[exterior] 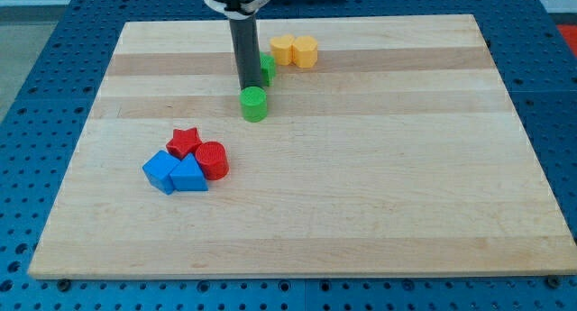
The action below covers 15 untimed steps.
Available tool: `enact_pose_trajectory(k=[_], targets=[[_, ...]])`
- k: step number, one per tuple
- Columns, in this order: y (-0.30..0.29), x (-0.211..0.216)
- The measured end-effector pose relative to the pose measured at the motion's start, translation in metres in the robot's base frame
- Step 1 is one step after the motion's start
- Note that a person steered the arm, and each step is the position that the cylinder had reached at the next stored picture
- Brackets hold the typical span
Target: Push the red star into the blue blocks
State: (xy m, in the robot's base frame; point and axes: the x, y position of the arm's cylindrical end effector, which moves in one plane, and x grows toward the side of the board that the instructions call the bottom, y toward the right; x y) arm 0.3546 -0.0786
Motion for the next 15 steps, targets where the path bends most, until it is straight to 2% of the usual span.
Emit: enact_pose_trajectory(k=[5, 6, 7, 9, 10, 13, 14, 15], targets=[[-0.064, 0.0], [-0.072, 0.019], [-0.063, 0.071], [-0.067, 0.085], [-0.065, 0.122], [-0.065, 0.132], [-0.075, 0.095], [-0.054, 0.075]])
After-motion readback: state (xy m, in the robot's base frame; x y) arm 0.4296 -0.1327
